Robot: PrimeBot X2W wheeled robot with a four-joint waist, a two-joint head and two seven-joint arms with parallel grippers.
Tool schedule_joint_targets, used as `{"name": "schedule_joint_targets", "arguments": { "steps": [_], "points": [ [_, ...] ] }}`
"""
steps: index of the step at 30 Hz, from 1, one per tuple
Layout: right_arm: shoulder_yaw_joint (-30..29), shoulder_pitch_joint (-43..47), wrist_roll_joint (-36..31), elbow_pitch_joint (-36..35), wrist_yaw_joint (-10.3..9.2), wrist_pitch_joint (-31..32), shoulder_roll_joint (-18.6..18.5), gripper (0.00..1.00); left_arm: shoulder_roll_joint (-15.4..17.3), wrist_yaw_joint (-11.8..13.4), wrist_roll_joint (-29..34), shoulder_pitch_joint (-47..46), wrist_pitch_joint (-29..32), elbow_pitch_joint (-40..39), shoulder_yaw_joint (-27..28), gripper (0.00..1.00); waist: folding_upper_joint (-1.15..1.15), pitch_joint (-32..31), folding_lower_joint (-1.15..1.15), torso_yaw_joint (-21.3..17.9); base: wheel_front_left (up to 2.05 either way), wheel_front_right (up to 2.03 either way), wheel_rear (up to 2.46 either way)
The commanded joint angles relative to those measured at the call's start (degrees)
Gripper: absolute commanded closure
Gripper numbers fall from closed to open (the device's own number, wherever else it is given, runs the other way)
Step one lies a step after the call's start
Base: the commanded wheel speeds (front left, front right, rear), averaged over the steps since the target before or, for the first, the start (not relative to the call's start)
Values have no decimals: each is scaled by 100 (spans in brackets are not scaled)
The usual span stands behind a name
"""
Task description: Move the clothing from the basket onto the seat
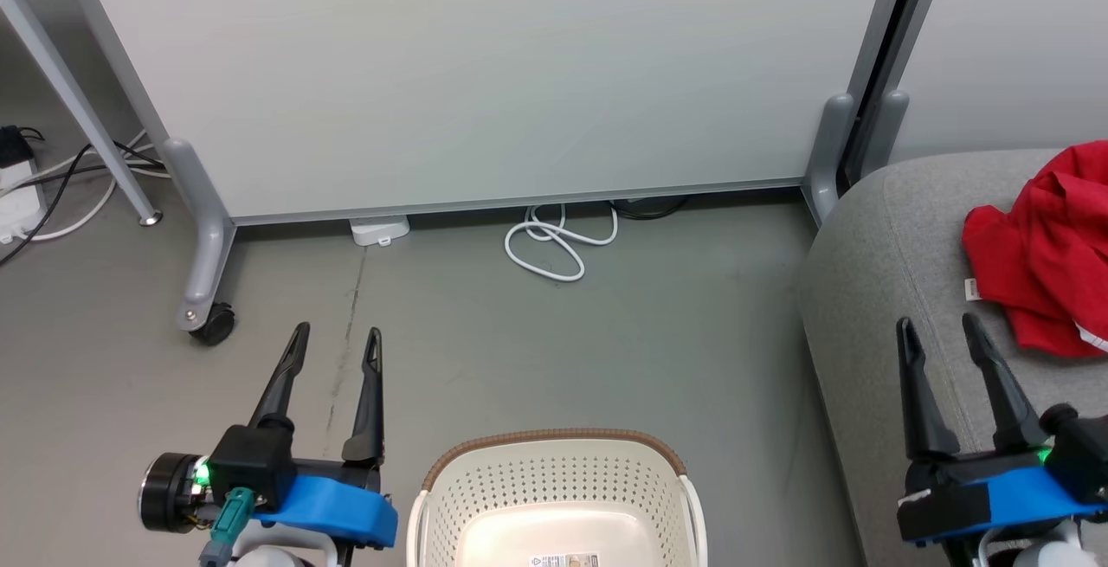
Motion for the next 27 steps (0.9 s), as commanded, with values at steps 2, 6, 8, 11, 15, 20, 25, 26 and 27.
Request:
{"name": "schedule_joint_targets", "arguments": {
  "steps": [2,6,8,11,15,20,25,26,27],
  "points": [
    [-17,224,-145,-101,3,-21,93,0,-38,-29,75,123,-26,-89,164,0,0,-52,1,6,0,0,0],
    [-21,435,-306,-211,3,-21,211,0,-120,-97,190,276,-26,-190,371,0,0,-106,1,0,0,0,0],
    [-59,526,-389,-256,3,-21,257,0,-170,-141,239,327,-26,-216,435,0,0,-128,1,1,0,0,0],
    [-146,639,-501,-305,3,-21,330,0,-222,-191,318,392,-26,-234,493,0,0,-146,1,1,0,0,0],
    [-197,725,-577,-267,3,-16,396,0,-290,-242,394,456,-27,-249,576,0,0,-160,1,-11,0,0,0],
    [-218,715,-606,-211,3,-17,442,0,-354,-305,486,514,-27,-229,654,0,0,-174,1,-17,0,0,0],
    [-240,698,-643,-202,3,-17,469,0,-387,-366,565,519,-27,-201,715,0,0,-179,1,-9,0,0,0],
    [-229,654,-620,-201,0,1,448,100,-388,-362,538,506,3,-194,691,100,0,-179,1,-10,0,0,0],
    [-224,659,-618,-145,0,11,451,100,-395,-361,531,530,9,-143,682,100,0,-180,2,-10,0,0,0]
  ]
}}
